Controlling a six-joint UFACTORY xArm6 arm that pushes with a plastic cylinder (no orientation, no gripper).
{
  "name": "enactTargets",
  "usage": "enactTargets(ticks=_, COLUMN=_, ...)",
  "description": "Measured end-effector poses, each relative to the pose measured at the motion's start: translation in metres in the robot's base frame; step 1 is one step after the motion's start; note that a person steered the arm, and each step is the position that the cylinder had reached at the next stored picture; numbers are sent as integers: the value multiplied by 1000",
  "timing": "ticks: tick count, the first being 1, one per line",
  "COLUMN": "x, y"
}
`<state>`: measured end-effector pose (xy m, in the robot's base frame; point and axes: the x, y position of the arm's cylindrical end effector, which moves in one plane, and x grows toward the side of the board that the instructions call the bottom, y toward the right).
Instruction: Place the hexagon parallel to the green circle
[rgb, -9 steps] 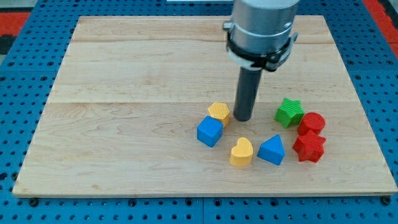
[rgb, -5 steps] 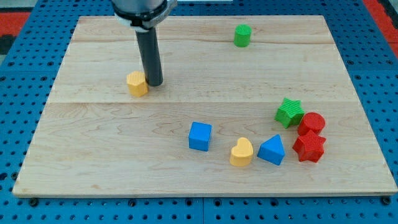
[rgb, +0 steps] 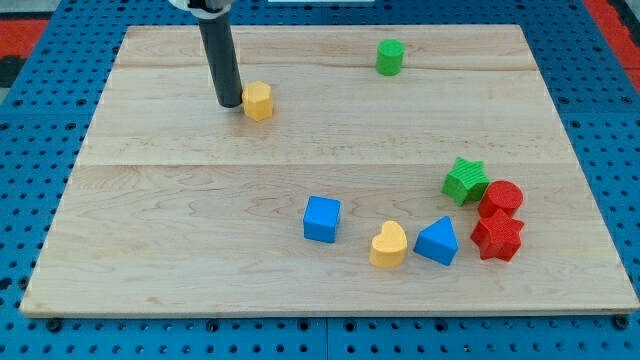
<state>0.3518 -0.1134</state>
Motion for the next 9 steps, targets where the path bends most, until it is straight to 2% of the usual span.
enactTargets(ticks=1, x=25, y=0)
enactTargets(ticks=2, x=26, y=15)
enactTargets(ticks=3, x=5, y=65)
enactTargets(ticks=4, x=-24, y=76)
enactTargets(ticks=5, x=13, y=62)
enactTargets(ticks=6, x=-5, y=45)
enactTargets(ticks=7, x=-36, y=59)
enactTargets(ticks=8, x=-43, y=59)
enactTargets(ticks=9, x=-45, y=20)
